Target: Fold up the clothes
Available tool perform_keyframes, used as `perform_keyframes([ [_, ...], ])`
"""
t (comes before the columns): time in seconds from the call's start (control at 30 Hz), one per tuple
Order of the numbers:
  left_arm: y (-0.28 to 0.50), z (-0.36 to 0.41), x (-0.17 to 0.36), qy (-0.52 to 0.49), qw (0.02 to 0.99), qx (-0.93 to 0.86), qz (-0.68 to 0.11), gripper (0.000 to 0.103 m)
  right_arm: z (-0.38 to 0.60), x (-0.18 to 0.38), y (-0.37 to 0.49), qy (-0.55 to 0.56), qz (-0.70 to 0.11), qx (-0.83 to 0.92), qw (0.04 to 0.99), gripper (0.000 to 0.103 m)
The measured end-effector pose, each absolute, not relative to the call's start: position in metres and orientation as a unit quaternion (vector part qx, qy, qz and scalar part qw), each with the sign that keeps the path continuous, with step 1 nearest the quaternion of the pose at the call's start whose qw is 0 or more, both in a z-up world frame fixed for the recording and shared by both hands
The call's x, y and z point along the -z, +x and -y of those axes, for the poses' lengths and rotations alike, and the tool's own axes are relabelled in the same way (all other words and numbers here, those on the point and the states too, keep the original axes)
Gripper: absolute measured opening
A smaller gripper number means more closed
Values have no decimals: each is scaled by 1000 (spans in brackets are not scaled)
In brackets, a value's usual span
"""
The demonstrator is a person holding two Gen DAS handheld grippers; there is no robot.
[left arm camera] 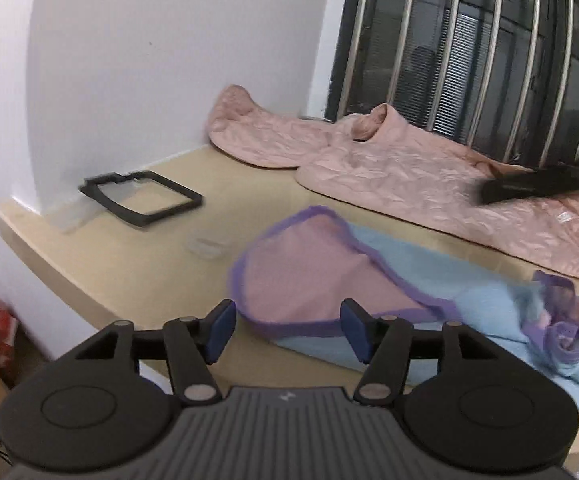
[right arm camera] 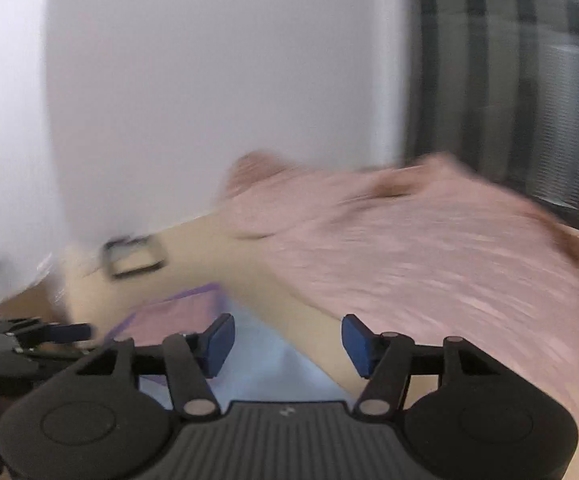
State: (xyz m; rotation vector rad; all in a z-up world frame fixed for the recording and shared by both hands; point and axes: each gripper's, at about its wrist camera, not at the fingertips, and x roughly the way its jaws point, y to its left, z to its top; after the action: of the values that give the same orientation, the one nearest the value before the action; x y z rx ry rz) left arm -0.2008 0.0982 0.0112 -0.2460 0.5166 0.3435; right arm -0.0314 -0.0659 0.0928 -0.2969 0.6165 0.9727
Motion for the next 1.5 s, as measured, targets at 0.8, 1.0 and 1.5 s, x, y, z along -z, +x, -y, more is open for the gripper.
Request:
perform_keyframes([
  [0.8,-91,-155,-64,-92,967,20,-238,2,17,-77,68,-179,-303,-346,870,3],
  [1.0,19,-109,-98,-65,951,141,-267,2,110,-97,111,-94,-309,-227,919,3],
  [1.5,45,-42,-79,28,954,60,-293,49,209,-86,86,-52,-292,-164,941,53],
])
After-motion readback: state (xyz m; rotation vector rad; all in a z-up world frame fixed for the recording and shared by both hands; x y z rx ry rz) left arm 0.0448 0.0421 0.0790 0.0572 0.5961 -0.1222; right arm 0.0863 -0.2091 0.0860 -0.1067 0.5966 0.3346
